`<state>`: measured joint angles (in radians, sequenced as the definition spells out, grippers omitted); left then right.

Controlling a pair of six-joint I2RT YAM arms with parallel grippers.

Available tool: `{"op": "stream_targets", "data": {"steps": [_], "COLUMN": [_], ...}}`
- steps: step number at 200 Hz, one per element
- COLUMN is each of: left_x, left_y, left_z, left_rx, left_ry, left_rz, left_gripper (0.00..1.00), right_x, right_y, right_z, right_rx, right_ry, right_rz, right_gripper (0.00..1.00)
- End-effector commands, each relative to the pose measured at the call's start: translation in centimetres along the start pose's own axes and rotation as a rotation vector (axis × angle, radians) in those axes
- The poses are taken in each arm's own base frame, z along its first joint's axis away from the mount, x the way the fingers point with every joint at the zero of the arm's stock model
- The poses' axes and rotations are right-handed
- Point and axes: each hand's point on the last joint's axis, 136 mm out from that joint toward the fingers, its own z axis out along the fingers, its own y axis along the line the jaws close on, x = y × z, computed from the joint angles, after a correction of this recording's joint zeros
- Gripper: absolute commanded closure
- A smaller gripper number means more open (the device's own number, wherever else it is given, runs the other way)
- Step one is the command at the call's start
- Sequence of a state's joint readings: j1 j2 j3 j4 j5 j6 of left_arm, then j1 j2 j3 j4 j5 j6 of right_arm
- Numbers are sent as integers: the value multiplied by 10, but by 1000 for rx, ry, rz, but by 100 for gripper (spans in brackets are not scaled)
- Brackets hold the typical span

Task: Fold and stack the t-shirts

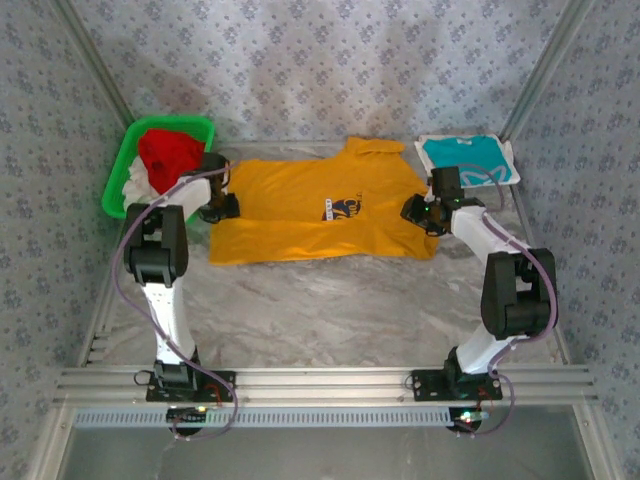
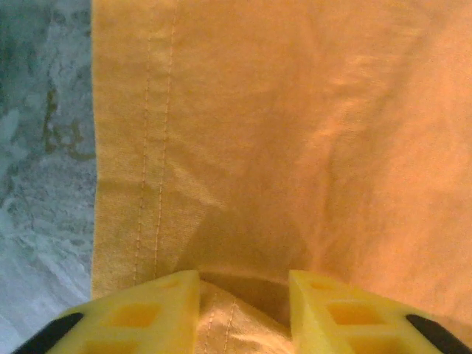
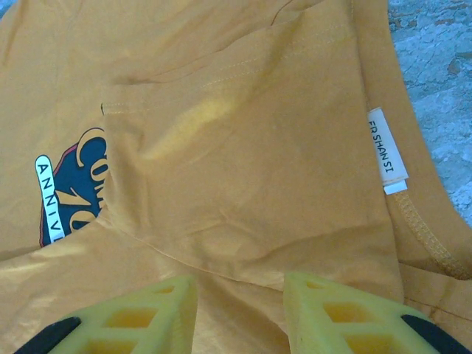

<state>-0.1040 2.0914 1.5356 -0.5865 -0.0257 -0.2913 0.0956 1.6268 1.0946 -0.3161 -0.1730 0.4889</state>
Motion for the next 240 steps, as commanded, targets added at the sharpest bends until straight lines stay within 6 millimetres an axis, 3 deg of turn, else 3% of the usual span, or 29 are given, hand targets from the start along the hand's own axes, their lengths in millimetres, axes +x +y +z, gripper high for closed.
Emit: {"op": "stream_targets", "data": {"steps": [1, 14, 25, 96, 151, 185, 193, 196, 240], "left_x": [-2, -5, -8, -23, -26, -18, -17, -17, -6], "left_y": [2, 2, 2, 21, 29, 19, 18, 17, 11], "left_z": [-7, -13, -21, -64, -65, -55, -50, -48, -24], "left_rx": [-27, -32, -40, -142, -159, -112, -107, -103, -116], "left_ry": [4, -14, -28, -99, -96, -48, -35, -30, 31], "left_rz": [13, 12, 9, 21, 15, 37, 37, 37, 39], "left_gripper": [82, 95, 100, 100, 100, 100, 74, 70, 51], "right_x": [-4, -4, -4, 12, 21, 19, 19, 19, 19], "right_y": [2, 1, 0, -25, -33, -31, -30, -30, -29], "right_z": [-6, -5, -4, 10, 20, 20, 20, 20, 20], "right_rx": [-16, -15, -14, 70, 73, 56, 50, 49, 42], "right_ry": [-12, -9, -8, 47, 84, 82, 81, 81, 83], "right_rz": [2, 4, 6, 94, 116, 113, 111, 112, 110], "right_gripper": [62, 62, 62, 62, 62, 63, 62, 62, 62]}}
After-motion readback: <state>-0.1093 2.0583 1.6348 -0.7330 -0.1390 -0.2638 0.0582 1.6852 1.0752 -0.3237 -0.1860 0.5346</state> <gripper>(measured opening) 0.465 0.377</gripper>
